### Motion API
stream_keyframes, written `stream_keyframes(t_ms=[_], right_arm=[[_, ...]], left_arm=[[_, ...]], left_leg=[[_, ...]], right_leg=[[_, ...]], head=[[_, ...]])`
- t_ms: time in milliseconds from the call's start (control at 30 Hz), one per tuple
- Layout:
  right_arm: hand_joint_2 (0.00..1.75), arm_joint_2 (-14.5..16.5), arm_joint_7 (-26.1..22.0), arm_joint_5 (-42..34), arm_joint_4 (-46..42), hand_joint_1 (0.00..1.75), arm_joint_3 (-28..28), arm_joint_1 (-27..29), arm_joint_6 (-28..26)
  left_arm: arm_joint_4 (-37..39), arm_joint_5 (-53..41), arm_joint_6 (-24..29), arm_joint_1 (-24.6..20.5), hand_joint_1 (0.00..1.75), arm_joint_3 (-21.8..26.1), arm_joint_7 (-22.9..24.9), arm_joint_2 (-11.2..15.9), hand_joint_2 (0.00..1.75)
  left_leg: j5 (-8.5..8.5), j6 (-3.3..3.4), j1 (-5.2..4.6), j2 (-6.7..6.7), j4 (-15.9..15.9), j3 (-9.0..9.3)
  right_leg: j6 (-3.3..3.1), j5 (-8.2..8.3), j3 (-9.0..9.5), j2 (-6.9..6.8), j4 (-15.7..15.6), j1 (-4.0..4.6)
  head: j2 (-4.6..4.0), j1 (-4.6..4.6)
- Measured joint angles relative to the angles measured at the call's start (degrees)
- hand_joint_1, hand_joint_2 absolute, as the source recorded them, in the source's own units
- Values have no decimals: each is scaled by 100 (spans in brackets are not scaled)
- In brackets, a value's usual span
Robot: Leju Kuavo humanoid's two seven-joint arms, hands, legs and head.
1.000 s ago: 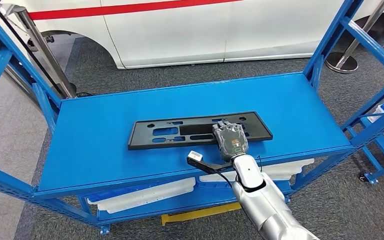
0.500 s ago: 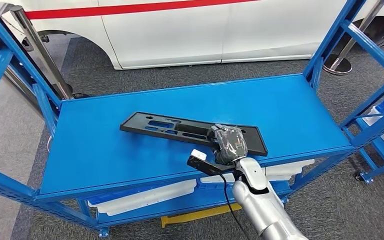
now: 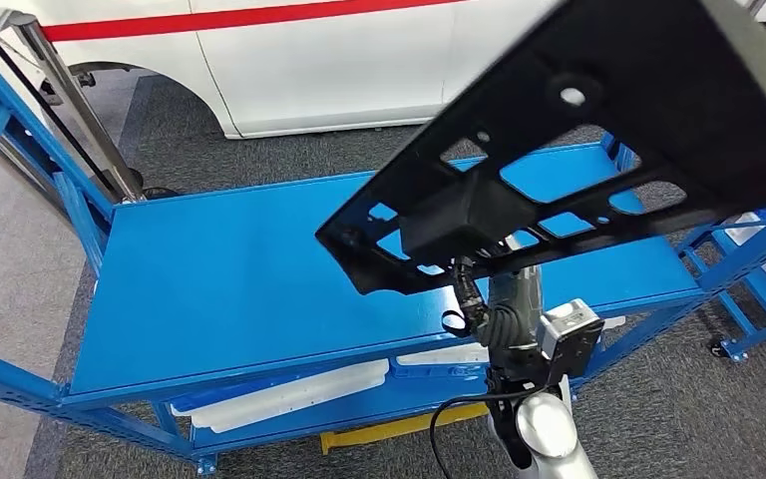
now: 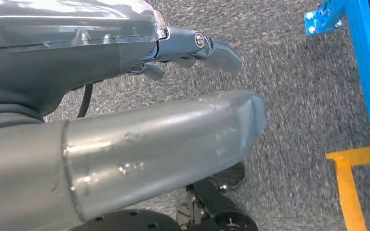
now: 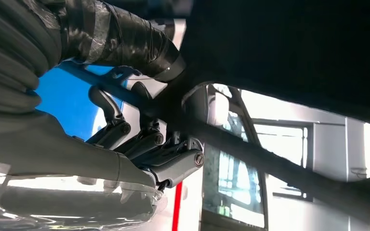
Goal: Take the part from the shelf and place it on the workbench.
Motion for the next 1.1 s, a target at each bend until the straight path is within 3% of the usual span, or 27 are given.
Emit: stream_keyframes(t_ms=[67, 133, 167, 200, 233, 333, 400, 500, 567, 633, 667, 700, 733, 833, 900, 1000, 1033, 1100], right_arm=[[175, -29, -29, -17, -145, 175, -12, 70, 7], [175, -50, -65, -34, -209, 174, -18, 136, 3], [175, -59, -74, -44, -217, 173, -23, 182, -7], [175, -67, -78, -53, -218, 172, -33, 230, -25], [175, -73, -80, -60, -218, 171, -47, 277, -54], [175, -77, -80, -63, -217, 171, -96, 389, -158], [175, -77, -107, -26, -216, 171, -122, 459, -180], [175, -78, -182, 48, -219, 171, -138, 586, -143], [175, -79, -208, 61, -222, 171, -154, 648, -127], [175, -80, -221, 73, -222, 171, -172, 694, -126], [175, -86, -222, 80, -220, 171, -178, 722, -124], [175, -93, -222, 88, -217, 171, -180, 748, -122], [175, -100, -221, 95, -216, 171, -182, 766, -120], [175, -108, -226, 95, -217, 171, -182, 774, -119], [175, -109, -230, 95, -217, 171, -182, 779, -119], [175, -111, -239, 86, -218, 171, -186, 791, -76], [175, -111, -254, 74, -217, 171, -187, 795, -37], [175, -106, -305, 53, -215, 171, -189, 820, 57]], left_arm=[[0, -1, -2, -5, 0, 15, -5, -5, 0], [0, -2, -12, -6, 0, 33, -11, -10, 87], [0, -2, -21, -3, 0, 43, -20, -11, 131], [0, -4, -27, 0, 0, 51, -33, -11, 175], [0, -15, -29, 2, 0, 58, -51, -11, 175], [0, -85, -8, -8, 0, 75, -84, -10, 175], [0, -87, -1, -18, 0, 93, -105, -10, 175], [0, -22, -2, -15, 0, 147, -150, -22, 175], [0, -2, -7, -16, 0, 167, -163, -33, 175], [0, -1, -7, -20, 0, 186, -167, -34, 175], [0, -1, -7, -21, 0, 194, -167, -35, 175], [0, -1, -7, -20, 0, 200, -167, -36, 175], [0, -1, -7, -19, 0, 207, -167, -38, 175], [0, -1, -9, -19, 0, 232, -167, -51, 175], [0, -1, -9, -24, 0, 246, -168, -55, 175], [0, -7, -7, -29, 0, 264, -160, -54, 175], [0, -8, -7, -30, 0, 271, -149, -53, 175], [0, -5, -7, -29, 0, 282, -116, -52, 175]], left_leg=[[-265, -45, 8, 1, 406, -175], [-614, -78, 13, 0, 1148, -516], [-693, -91, 16, 0, 1431, -656], [-655, -99, 17, 0, 1511, -705], [-507, -100, 18, 1, 1359, -643], [-5, -46, 11, -4, 304, -152], [35, 4, -12, -13, 29, -31], [82, 97, 3, -9, -42, -6], [120, 174, 35, 6, -99, 14], [125, 203, 31, 13, -103, 6], [124, 205, 30, 14, -101, 3], [122, 204, 30, 14, -99, 4], [116, 198, 31, 13, -95, 9], [78, 142, 23, 6, -56, 21], [60, 74, 5, 4, -38, 10], [18, -32, 10, 7, -13, -3], [-74, -58, 16, 7, 110, -52], [-409, -94, 25, 5, 689, -308]], right_leg=[[-61, 25, 30, -3, -55, -37], [-94, 18, 39, -5, -54, -28], [-100, 9, 40, -4, -46, -24], [-101, -1, 41, -2, -33, -23], [-96, -14, 44, 4, -16, -23], [-47, -68, 47, 25, 51, -12], [5, -77, 30, 30, 73, 3], [86, -113, 22, 30, 102, -1], [132, -370, -145, 25, 487, -10], [170, -728, -500, 22, 1227, -32], [186, -818, -647, 22, 1519, -45], [197, -796, -706, 20, 1626, -57], [202, -665, -653, 18, 1506, -71], [178, -144, -143, 0, 441, -86], [138, -79, 6, 0, 101, -56], [38, -59, 16, 14, 46, -52], [-2, -46, 27, 12, 23, -65], [-59, -39, 41, 2, -1, -69]], head=[[0, -2], [0, -3], [0, -3], [0, -4], [0, -4], [0, -3], [0, -1], [0, 0], [0, 1], [0, 0], [0, 1], [0, 0], [0, 1], [0, 1], [0, -1], [0, -1], [0, -2], [0, -3]])
